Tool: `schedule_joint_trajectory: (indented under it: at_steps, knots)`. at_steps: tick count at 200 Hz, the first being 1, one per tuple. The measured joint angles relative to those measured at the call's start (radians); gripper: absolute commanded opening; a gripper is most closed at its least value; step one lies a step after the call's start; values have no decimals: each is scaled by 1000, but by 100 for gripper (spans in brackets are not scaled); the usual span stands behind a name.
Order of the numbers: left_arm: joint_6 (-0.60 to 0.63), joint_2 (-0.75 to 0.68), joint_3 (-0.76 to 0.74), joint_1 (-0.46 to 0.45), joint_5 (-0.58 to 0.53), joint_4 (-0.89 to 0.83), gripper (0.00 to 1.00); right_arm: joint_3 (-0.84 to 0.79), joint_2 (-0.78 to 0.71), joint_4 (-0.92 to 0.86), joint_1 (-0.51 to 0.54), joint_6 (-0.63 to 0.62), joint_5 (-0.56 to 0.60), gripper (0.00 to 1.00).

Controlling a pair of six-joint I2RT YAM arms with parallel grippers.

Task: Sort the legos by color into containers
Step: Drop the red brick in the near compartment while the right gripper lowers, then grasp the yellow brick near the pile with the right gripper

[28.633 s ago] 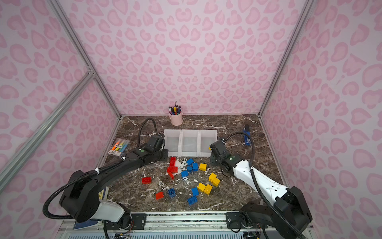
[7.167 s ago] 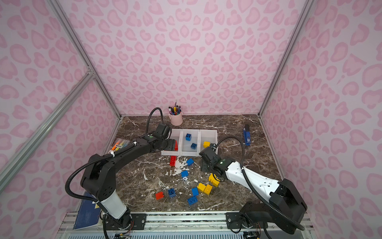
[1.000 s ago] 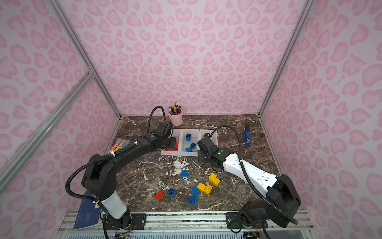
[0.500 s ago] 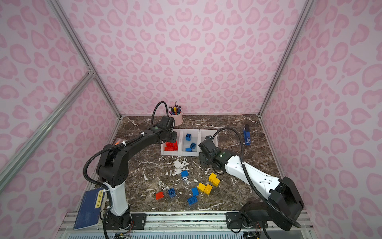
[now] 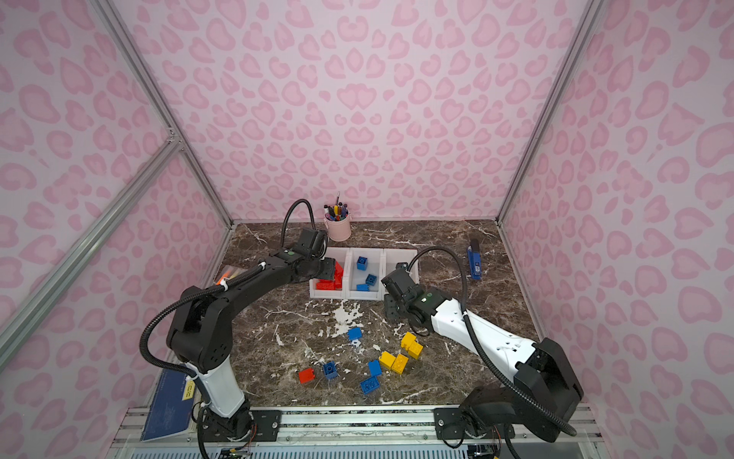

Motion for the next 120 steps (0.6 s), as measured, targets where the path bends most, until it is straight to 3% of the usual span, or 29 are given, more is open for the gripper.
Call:
schedule_joint_trajectory:
  at_steps: [120]
  knots:
    - [-139,-358,-396,-1,11,43,62,-201,-72,-15,16,91,1,67]
